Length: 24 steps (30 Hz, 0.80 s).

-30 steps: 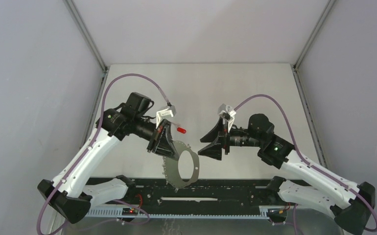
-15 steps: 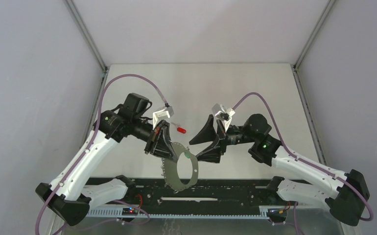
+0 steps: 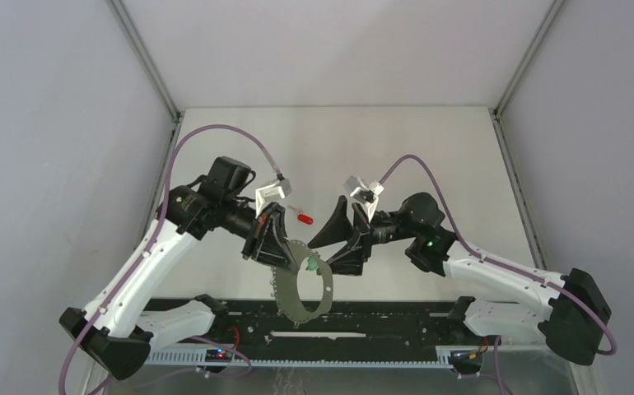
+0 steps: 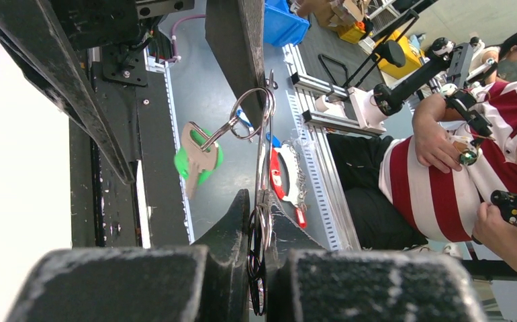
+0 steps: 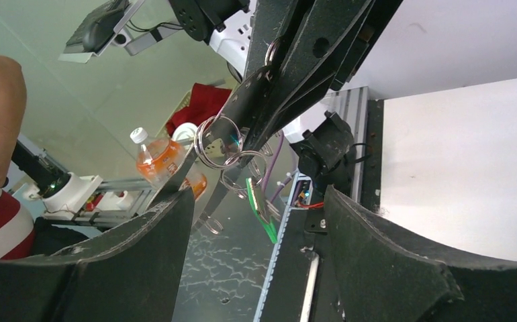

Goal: Put the keys on the keyring

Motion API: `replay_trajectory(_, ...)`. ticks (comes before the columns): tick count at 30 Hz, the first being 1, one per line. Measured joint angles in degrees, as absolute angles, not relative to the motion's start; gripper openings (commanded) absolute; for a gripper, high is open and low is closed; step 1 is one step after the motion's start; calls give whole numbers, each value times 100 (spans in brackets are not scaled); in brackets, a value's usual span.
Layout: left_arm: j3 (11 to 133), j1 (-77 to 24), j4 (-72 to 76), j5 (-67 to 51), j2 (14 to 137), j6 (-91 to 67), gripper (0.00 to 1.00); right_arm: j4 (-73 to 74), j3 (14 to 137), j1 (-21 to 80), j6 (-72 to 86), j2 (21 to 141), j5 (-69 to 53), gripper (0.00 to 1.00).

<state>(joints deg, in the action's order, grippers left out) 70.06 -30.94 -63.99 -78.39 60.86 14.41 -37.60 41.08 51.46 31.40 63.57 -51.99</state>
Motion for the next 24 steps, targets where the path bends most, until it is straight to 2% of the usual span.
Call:
replay_trajectory(3,7011,-3094,-6394,-7843,6084,1441,0,-3747,4154,5227,3105,6442,-5212,67)
replay_trajectory(8,7017,-3094,-6276,-7837,6084,1389,0,-3618,4316,5328,3002,6654,-5207,36)
replay_trajectory(13,7017,-3094,-6082,-7819,6073,1249,0,-3520,4362,5341,2991,6722,-5159,14)
replay_trajectory(17,7017,-3094,-6018,-7800,6058,1184,0,-3452,4368,5341,2989,6689,-5144,3)
replay_trajectory(24,7017,-3094,-5876,-7800,6010,1118,0,-3361,4368,5341,2985,6484,-5083,0)
